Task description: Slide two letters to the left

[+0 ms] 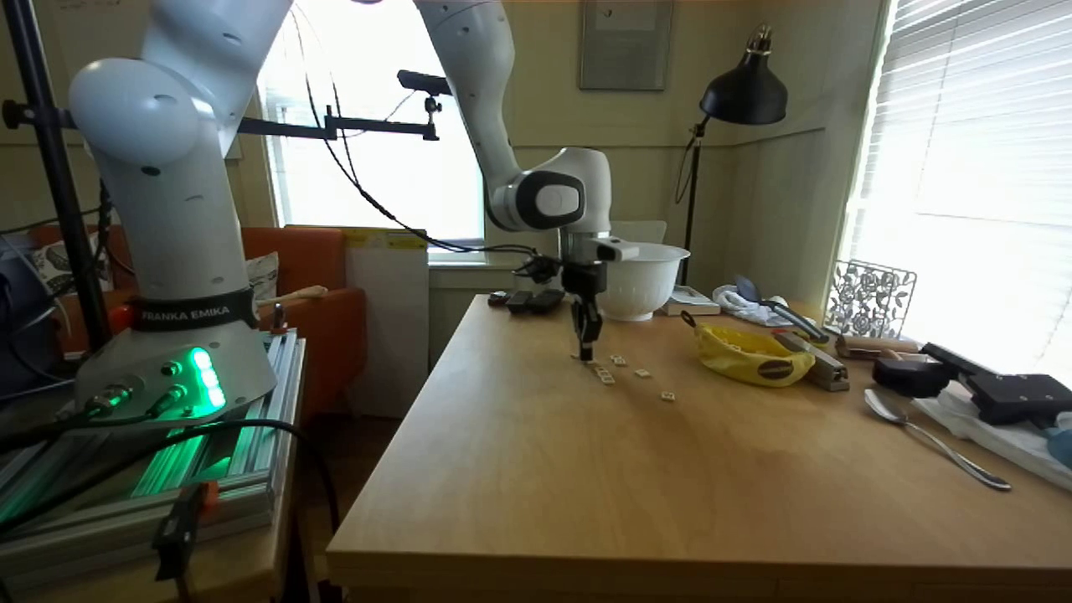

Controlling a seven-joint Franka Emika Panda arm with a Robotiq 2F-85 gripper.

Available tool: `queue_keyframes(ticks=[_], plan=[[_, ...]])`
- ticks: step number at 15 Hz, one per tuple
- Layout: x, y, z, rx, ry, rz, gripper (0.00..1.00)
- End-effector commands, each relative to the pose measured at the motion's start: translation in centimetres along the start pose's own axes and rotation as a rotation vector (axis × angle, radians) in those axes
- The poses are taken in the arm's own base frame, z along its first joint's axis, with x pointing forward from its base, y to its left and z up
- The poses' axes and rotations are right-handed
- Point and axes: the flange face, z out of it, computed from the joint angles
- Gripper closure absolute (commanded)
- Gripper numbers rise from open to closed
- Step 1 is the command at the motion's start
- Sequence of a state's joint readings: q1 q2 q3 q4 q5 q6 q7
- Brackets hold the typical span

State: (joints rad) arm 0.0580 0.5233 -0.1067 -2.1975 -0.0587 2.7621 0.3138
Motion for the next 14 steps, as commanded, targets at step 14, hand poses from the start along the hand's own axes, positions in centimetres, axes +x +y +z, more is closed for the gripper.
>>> queue_keyframes(ticks=[14], plan=[[-3.3,-4.1,0.2,0.066,-0.053,-0.055,1.00]])
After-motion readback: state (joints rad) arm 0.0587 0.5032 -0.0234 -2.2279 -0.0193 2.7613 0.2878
